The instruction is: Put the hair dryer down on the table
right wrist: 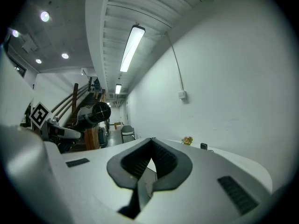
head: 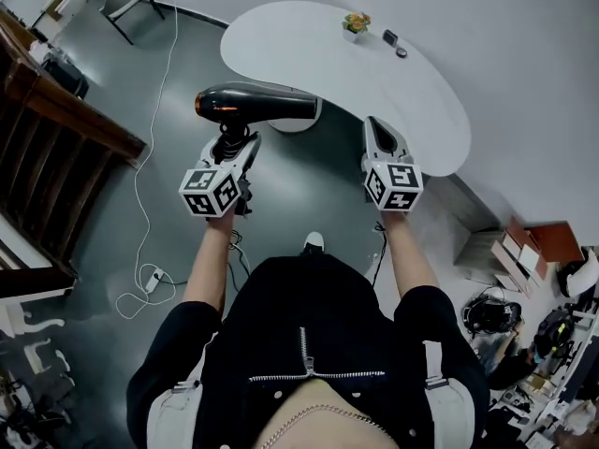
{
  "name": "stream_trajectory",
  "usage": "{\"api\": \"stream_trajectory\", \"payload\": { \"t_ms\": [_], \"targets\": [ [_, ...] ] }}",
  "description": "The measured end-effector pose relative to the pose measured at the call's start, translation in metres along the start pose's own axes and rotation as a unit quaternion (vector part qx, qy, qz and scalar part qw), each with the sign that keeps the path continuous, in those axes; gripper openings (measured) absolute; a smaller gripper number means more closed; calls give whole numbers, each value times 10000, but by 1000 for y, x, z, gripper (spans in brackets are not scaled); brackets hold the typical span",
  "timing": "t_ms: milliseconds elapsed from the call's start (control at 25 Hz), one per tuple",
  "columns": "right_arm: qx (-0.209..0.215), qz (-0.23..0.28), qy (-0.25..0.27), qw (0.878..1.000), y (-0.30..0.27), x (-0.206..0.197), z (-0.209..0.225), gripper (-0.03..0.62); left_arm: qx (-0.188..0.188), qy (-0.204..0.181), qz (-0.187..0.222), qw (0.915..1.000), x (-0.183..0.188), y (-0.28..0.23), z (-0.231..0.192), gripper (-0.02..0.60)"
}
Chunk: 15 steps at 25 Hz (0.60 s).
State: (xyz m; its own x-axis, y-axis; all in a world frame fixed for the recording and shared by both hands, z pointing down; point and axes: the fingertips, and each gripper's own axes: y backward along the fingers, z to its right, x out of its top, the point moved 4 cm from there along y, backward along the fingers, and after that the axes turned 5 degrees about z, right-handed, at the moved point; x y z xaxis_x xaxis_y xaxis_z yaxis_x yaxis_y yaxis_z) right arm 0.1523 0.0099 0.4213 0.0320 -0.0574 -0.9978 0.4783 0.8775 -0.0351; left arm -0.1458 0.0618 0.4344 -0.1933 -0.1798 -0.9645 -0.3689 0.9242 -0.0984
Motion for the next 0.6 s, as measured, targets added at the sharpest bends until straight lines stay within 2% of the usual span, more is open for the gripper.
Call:
{"api": "stream_trajectory", "payload": {
  "t_ms": [280, 600],
  "targets": [
    [125, -27, -119, 9998, -26, -6, 30, 6, 166, 6, -2, 9999, 0, -30, 3, 281],
    [57, -113, -178, 9998, -54, -14, 57, 6, 208, 87, 74, 9997, 1, -71, -9, 281]
  ]
}}
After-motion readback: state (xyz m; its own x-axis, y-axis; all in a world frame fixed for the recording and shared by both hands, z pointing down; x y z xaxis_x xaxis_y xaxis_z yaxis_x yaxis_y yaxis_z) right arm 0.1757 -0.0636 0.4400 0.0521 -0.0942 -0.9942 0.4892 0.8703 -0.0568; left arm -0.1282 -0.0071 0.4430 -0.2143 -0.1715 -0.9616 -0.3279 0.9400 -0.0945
